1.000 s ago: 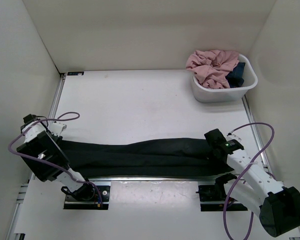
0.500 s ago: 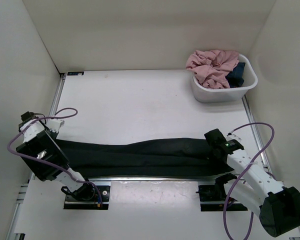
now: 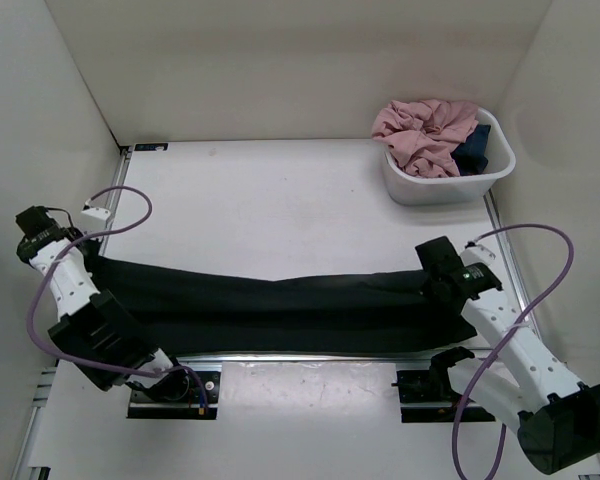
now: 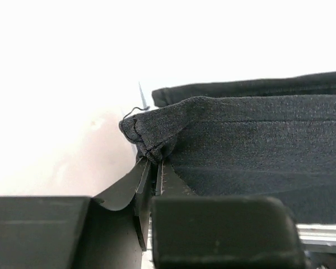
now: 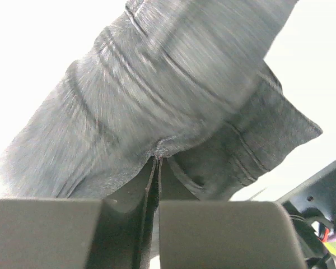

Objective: Fold and stack the trousers
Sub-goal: Fold the trousers

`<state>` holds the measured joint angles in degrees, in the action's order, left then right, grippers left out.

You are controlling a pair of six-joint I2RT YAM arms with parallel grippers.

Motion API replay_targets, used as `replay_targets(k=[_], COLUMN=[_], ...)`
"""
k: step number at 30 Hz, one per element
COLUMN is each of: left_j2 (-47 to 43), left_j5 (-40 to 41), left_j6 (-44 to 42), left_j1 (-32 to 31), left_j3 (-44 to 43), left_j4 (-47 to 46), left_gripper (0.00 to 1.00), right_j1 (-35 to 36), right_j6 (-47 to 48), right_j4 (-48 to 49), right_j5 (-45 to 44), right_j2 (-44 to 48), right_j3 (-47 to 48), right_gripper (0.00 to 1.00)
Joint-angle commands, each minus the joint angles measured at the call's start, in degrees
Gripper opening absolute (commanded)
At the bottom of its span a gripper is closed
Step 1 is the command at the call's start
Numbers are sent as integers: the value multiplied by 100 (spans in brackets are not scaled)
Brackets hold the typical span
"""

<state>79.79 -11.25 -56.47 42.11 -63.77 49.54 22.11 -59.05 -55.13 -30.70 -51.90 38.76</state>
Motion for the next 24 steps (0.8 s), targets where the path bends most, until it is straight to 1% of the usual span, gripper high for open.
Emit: replay_targets(k=[1, 2, 5, 6, 7, 9, 10, 12, 13, 14, 15, 16, 17, 18, 19, 20, 22, 23, 24], left_j2=[-411, -411, -762, -885, -1156, -1377, -1378, -1326, -1273, -1160, -1098, -1027, -888, -790, -711, -554, -412, -359, -359], left_j5=[-282, -343, -667, -956, -1098, -1396, -1485, -1486, -1590, -1696, -1827, -2090, -2179, -2180, -2180, -2258, -2259, -2181, -2119], left_j6=[-136, -206, -347, -469, -549, -707, -760, -847, -848, -848, -848, -666, -559, -437, -322, -86, 222, 285, 285], left_j1=[157, 157, 446, 700, 833, 1114, 1298, 1300, 1300, 1300, 1300, 1300, 1187, 1090, 985, 810, 555, 466, 395], left_j3=[-163, -101, 206, 276, 399, 470, 471, 523, 523, 523, 393, 278, -1, -161, -319, -625, -1047, -1050, -1241], left_j4=[-541, -542, -594, -595, -595, -595, -595, -595, -595, -595, -595, -595, -595, -655, -656, -734, -823, -823, -884], left_gripper=[15, 15, 14, 14, 14, 14, 14, 14, 14, 14, 14, 14, 14, 14, 14, 14, 14, 14, 14], right_j1=[-66, -66, -66, -66, -66, -66, -66, -66, -66, -66, -66, -66, -66, -66, -66, -66, -119, -119, -119], right_j6=[95, 95, -97, -220, -291, -440, -572, -626, -626, -626, -556, -451, -354, -266, -204, -99, 103, 104, 104], right_j4=[-541, -542, -814, -867, -972, -1087, -1087, -1018, -895, -563, -395, -228, -61, 150, 152, 152, 152, 152, 152], right_j5=[-981, -982, -982, -982, -982, -912, -859, -719, -718, -666, -666, -770, -823, -885, -964, -1121, -1184, -1262, -1263], right_j2=[31, 83, 145, 310, 408, 740, 856, 1136, 1190, 1191, 1052, 911, 718, 238, -28, -509, -986, -1058, -1059], right_j3=[588, 589, 528, 475, 335, 168, 80, -245, -325, -378, -378, -291, -177, -28, 356, 560, 1104, 1229, 1317], right_gripper=[0, 0, 0, 0, 0, 0, 0, 0, 0, 0, 0, 0, 0, 0, 0, 0, 0, 0, 0])
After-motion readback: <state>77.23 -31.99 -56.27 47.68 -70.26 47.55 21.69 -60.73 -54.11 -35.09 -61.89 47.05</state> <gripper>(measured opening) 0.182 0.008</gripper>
